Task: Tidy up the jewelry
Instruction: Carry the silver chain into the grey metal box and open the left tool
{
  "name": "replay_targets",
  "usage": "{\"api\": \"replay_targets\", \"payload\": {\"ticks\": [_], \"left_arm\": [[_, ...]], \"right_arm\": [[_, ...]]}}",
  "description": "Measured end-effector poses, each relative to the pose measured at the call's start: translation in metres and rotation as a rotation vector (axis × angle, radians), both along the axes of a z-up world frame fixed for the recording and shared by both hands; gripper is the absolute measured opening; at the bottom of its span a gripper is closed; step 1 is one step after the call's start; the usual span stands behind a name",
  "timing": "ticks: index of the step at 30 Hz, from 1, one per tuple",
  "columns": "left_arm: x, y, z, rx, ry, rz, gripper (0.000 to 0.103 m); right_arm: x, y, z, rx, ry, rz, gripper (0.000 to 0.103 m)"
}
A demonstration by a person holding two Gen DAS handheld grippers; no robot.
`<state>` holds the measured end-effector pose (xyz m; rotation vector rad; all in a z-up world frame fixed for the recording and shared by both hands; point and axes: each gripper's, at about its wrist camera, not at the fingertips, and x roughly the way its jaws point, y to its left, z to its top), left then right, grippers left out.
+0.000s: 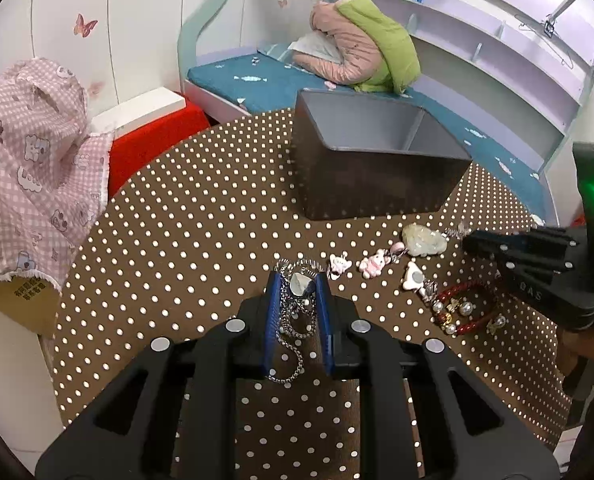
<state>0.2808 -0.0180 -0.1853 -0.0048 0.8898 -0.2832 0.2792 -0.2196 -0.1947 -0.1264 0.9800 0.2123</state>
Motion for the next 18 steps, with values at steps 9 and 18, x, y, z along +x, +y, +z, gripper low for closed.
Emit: {"api": "replay_targets", "payload": {"ticks": [9,18], "left_arm": [[0.004,0.006,0.043,-0.037,-0.074,-0.005,0.018],[0.012,0.011,0.13,-0.095,-0.227,-0.067,0.018]], "right_arm": [[-0.004,-0.014,0.062,0.128,-0.079,0.013,0.009],[0.002,0.001,0.149,0.187,-0.223,0.11,0.009]]}}
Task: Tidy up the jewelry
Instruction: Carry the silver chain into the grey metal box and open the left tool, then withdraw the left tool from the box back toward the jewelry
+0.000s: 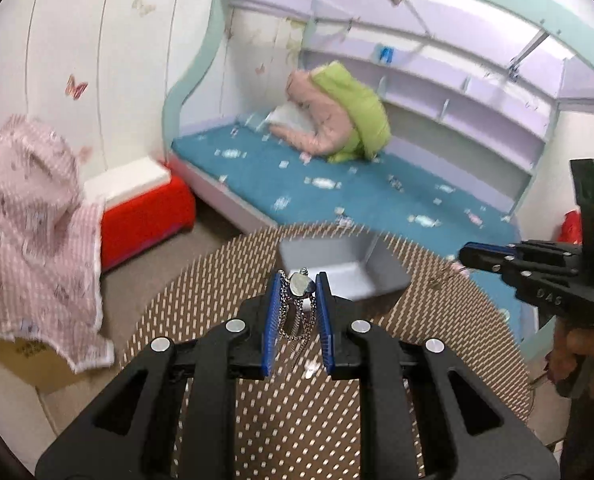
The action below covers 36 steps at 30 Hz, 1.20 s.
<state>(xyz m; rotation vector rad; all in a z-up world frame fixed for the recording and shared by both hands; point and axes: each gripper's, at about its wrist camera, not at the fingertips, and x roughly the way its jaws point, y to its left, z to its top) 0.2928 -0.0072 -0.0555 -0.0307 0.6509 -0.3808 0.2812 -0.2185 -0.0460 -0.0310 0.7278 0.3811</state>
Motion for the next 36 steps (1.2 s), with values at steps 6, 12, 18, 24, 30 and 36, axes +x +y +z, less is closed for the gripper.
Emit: {"api": "replay_targets", "payload": {"ticks": [6,12,18,24,30,36], "left_arm": [[0.013,-0.007,0.049,-0.025,-0.08,-0.041,0.018],[0.036,-0.025,0.071,-0.065,-0.081,-0.089,0.018],[0.059,-0.047,0.063,-0.067,-0.044,-0.11,0.018],[0.084,-0.061,0.019,0.0,0.061,-0.095,0.024],[0.084,-0.047,0.006,0.023,0.071,0.006,0.091],[0.066,-0.03,0.011,0.039,0.03,0.092,0.095]], "right_arm": [[0.022,0.008,0.033,0.028,-0.05,0.036,0.009],[0.052,0.013,0.035,0.049,-0.015,0.038,0.009],[0.077,0.018,0.01,0.051,0.079,0.035,0.009],[0.095,0.016,-0.027,0.044,0.186,0.002,0.012],[0.09,0.006,-0.035,0.056,0.183,-0.049,0.071],[0.077,-0.005,-0.026,0.064,0.112,-0.13,0.095]]}}
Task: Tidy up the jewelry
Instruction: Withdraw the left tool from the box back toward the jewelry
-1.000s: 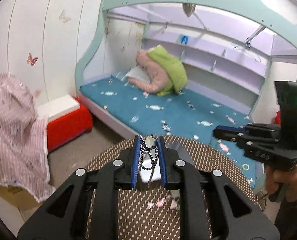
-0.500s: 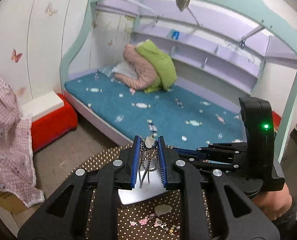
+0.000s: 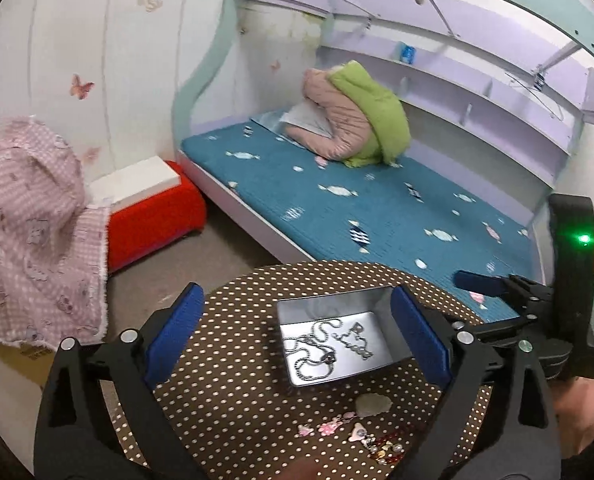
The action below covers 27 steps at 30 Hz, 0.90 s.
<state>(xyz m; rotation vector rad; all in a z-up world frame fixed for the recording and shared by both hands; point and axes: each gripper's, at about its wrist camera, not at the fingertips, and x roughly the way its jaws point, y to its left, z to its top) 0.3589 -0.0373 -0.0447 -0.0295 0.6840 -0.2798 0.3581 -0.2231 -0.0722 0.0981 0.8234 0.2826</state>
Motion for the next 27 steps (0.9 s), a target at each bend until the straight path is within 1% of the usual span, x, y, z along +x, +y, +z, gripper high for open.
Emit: {"api": "replay_targets", "payload": {"ticks": [3,9,16,22,27], "left_arm": [[-0.018,0.008,0.005,0.013,-0.047,0.041,0.097],[-0.044,0.018,0.015,0.049,-0.114,0.1,0.097],[-0.077,0.022,0.036,0.068,-0.206,0.15,0.098],[-0.102,0.027,0.047,0.064,-0.248,0.168,0.098],[-0.123,0.027,0.052,0.054,-0.27,0.18,0.098]], "right_arm": [[-0.011,-0.003,0.011,0.0,-0.052,-0.04,0.095],[-0.035,-0.007,0.035,-0.006,-0.146,-0.092,0.095],[-0.078,-0.009,0.066,-0.019,-0.264,-0.14,0.095],[-0.117,-0.006,0.081,-0.029,-0.331,-0.158,0.095],[-0.147,-0.007,0.085,-0.031,-0.369,-0.178,0.095]]}}
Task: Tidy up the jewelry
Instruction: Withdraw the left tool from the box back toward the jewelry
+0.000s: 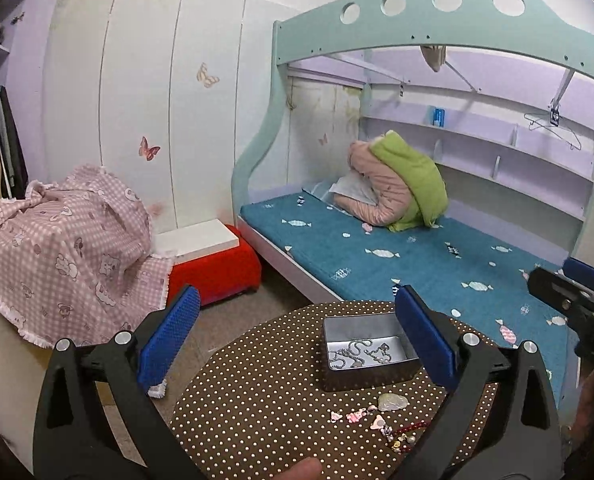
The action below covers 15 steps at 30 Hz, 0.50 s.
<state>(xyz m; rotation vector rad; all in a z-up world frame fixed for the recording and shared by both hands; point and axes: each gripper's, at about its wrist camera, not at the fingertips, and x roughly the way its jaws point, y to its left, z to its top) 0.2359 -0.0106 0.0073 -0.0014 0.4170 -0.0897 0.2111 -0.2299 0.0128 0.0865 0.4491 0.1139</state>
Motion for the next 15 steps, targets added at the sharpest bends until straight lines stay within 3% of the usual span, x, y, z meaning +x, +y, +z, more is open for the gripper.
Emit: {"api": "replay_targets", "payload": {"ticks": [9,15], "left_arm": [[-0.038,-0.002,0.002,0.016,-0.04,0.02,0.098],[-0.059,-0.001,-0.006,0.006,-0.029,0.016,0.098]], "right_arm": [[-0.045,0.01,-0.002,-0.043,-0.071,-0.047,0.095],[-0.058,0.02,-0.013,-0.049,-0.046,-0.042,0.095]]}}
